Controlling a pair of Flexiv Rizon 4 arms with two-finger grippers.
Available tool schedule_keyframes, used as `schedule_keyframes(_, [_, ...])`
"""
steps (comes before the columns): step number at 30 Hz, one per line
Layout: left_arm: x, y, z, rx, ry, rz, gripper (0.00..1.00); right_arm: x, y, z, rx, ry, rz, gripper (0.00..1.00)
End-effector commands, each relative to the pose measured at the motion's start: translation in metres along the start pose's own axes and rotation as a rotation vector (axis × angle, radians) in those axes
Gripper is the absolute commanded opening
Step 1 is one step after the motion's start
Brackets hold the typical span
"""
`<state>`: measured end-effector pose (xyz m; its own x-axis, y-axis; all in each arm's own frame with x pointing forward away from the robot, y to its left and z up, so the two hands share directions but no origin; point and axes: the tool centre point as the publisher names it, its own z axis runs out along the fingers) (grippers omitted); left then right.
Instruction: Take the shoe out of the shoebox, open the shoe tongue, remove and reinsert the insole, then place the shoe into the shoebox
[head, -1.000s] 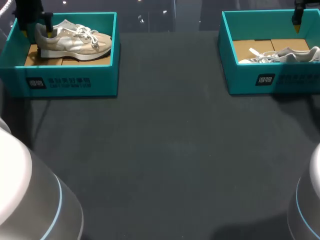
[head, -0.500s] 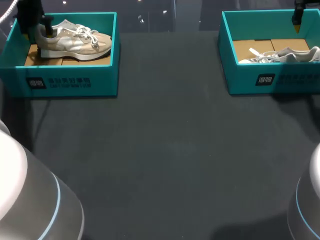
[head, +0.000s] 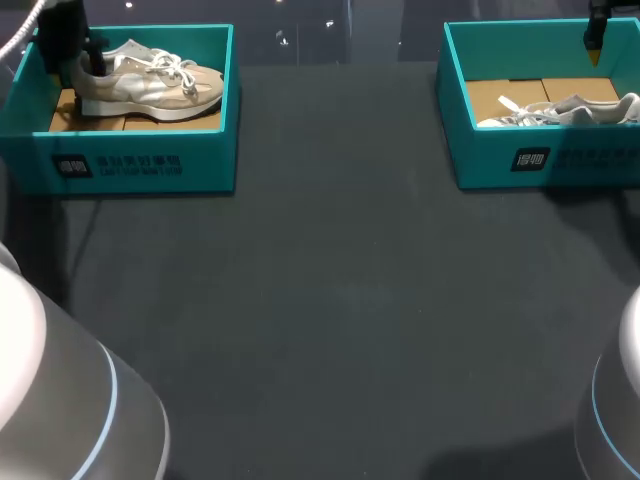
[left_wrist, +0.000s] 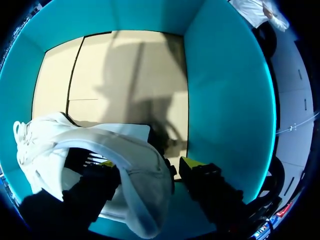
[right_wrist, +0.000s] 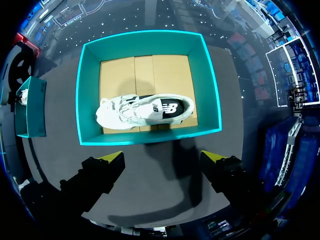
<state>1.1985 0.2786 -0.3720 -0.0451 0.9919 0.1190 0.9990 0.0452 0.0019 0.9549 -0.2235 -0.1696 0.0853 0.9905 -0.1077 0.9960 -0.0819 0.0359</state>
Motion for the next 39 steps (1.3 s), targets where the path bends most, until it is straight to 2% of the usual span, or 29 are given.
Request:
schedule_keyframes(1, [-0.001,0.005,0.005,0.007,0.007,0.002,0.73,0.000,0.000,0.000,0.000,-0.001,0.001,1.00])
schedule_keyframes(5, [0.000,0.003,0.007,0.007,0.012,0.005,0.72,0.000,0.000,0.000,0.000,-0.001,0.001,1.00])
schedule_keyframes(7, [0.001,0.003,0.007,0.008,0.013,0.003,0.64,0.000,0.000,0.000,0.000,-0.001,0.001,1.00])
schedule_keyframes(8, [0.002,0.003,0.008,0.009,0.014,0.003,0.63,0.000,0.000,0.000,0.000,-0.001,0.001,1.00])
schedule_keyframes(17, [0.010,0.008,0.001,0.009,0.006,-0.006,0.86,0.000,0.000,0.000,0.000,-0.001,0.001,1.00])
schedule_keyframes(20, [0.010,0.007,0.001,0.014,0.004,-0.010,0.91,0.000,0.000,0.000,0.000,-0.001,0.001,1.00])
schedule_keyframes(24, [0.011,0.007,0.001,0.019,-0.003,-0.013,0.91,0.000,0.000,0.000,0.000,-0.001,0.001,1.00])
schedule_keyframes(25, [0.010,0.007,0.002,0.019,-0.005,-0.016,0.88,0.000,0.000,0.000,0.000,-0.001,0.001,1.00])
schedule_keyframes(27, [0.008,0.008,0.003,0.020,-0.007,-0.019,0.76,0.000,0.000,0.000,0.000,-0.001,0.001,1.00])
schedule_keyframes(29, [0.006,0.008,0.004,0.019,-0.007,-0.023,0.53,0.000,0.000,0.000,0.000,-0.001,0.001,1.00])
schedule_keyframes(30, [0.006,0.008,0.004,0.019,-0.008,-0.024,0.47,0.000,0.000,0.000,0.000,-0.001,0.001,1.00])
schedule_keyframes(32, [0.005,0.008,0.002,0.018,-0.012,-0.026,0.29,0.000,0.000,0.000,0.000,-0.001,0.001,1.00])
schedule_keyframes(34, [0.005,0.008,0.001,0.019,-0.016,-0.027,0.04,0.000,0.000,0.000,0.000,-0.001,0.001,1.00])
schedule_keyframes(35, [0.005,0.009,0.000,0.018,-0.017,-0.027,0.00,0.000,0.000,0.000,0.000,-0.001,0.001,1.00])
schedule_keyframes(39, [0.006,0.009,-0.003,0.016,-0.022,-0.023,0.00,0.000,0.000,0.000,0.000,-0.001,0.001,1.00])
